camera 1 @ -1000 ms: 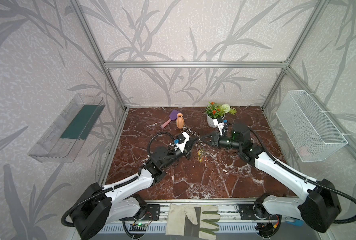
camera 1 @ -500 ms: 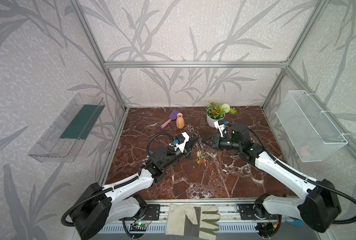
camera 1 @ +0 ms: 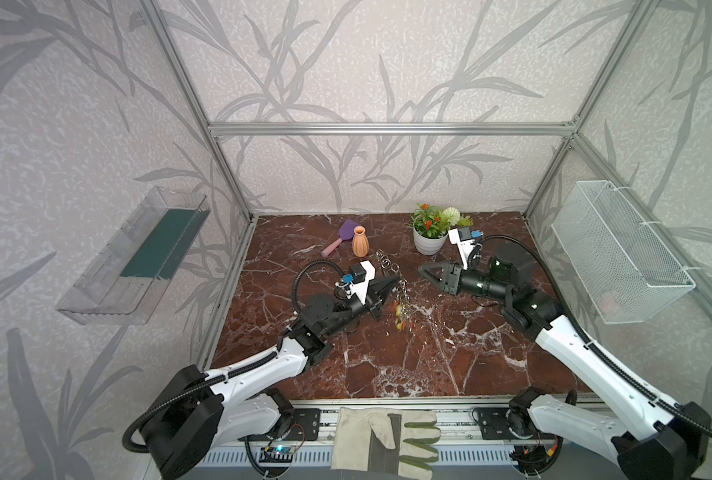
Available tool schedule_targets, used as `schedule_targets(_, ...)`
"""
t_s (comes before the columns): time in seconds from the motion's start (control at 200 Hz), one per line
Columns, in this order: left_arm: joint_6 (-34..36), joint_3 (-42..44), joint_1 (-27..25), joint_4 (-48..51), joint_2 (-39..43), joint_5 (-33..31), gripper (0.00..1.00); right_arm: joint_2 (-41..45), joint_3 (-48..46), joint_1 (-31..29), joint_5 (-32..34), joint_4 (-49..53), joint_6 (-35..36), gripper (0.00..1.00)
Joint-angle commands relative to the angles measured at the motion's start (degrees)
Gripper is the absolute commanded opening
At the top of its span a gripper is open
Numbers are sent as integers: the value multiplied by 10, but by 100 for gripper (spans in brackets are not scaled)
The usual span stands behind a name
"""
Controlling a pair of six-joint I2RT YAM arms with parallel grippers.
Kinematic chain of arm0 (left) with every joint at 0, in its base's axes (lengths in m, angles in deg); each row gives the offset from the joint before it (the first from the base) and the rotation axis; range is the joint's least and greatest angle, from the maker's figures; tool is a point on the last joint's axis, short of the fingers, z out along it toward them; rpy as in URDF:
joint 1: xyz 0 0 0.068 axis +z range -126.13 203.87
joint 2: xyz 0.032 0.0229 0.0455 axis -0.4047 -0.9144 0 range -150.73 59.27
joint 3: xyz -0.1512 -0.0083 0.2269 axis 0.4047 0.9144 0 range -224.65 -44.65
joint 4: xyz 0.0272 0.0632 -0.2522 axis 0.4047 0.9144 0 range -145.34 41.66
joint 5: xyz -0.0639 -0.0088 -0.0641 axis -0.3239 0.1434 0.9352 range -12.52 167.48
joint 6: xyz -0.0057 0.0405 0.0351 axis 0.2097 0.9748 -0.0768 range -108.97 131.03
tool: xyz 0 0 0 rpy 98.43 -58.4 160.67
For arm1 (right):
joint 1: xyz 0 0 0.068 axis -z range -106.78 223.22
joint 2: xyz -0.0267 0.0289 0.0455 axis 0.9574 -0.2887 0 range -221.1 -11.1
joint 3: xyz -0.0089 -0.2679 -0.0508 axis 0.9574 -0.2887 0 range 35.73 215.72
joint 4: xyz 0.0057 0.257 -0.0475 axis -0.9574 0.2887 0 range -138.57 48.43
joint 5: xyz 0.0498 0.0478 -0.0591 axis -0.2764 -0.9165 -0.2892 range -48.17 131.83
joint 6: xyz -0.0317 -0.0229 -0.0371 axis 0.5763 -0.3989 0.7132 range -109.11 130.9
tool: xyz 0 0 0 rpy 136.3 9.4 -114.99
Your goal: Put the keys on the keyring
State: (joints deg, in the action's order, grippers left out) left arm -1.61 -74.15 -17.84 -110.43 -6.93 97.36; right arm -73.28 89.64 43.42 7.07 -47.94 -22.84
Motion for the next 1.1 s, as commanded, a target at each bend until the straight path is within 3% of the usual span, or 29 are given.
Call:
schedule_targets(0.0, -73, -6, 10, -89, -5, 29, 0, -19, 12, -17, -26, -35, 43, 21)
schedule_targets(0.365, -100, 2, 17, -93, 4, 47, 0, -30, -4, -37, -63, -95, 36, 19)
schedule_targets(0.595, -110, 3, 17, -107, 6, 47, 0, -39, -5, -44, -62, -92, 38, 9)
schedule_targets(1.095, -128, 0, 18, -140, -7, 46, 0, -52, -41, -45, -87, -157, -3, 7)
